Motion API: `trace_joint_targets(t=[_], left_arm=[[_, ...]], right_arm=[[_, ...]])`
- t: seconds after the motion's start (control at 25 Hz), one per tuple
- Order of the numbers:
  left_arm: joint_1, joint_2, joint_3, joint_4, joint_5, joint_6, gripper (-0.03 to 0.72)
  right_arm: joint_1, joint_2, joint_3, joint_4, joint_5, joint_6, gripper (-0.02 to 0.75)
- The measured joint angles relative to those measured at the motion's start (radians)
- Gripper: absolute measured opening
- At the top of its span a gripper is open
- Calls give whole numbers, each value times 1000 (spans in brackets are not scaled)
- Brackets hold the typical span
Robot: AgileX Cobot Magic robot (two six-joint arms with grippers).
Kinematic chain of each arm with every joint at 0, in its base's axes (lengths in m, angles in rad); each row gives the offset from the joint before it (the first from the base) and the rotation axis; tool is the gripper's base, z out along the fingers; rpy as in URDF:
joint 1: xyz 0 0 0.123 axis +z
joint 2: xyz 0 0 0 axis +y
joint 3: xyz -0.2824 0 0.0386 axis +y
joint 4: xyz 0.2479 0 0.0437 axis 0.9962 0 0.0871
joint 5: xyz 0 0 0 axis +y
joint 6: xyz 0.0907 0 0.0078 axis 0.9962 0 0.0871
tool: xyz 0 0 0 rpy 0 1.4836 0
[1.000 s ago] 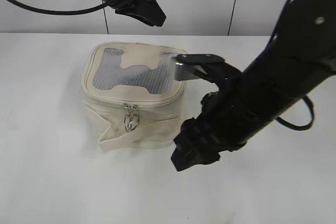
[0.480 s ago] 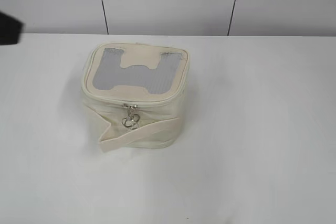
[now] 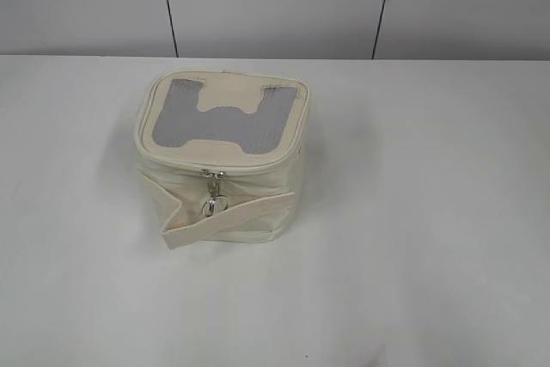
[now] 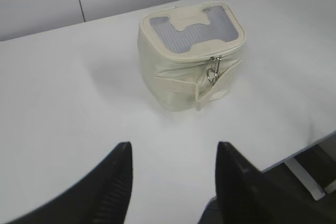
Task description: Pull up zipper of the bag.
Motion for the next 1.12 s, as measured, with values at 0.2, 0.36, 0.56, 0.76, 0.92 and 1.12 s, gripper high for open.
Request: trace_joint_targets(t=[0.2,0.36,0.56,0.76,0.92,1.12], left_arm=[[2,-105,81,62,29,-9,392],[3,-105,170,82,-54,-11,377],[3,-105,201,93,-119,-11,353],[3,-105,202,96,-124,-11,311],[3,-105,204,97,-124,-11,273],[3,-105,204,98,-124,-11,246]], right_arm=[[0,-190,105,-4,3,4,587],[0,-229,150,-5,9,4,586],[0,-229,176,-4,-84,8,580],[0,-229,203,11,-149,10,563],[0,-229,203,12,-154,10,527],[0,-229,203,13,-155,10,510]])
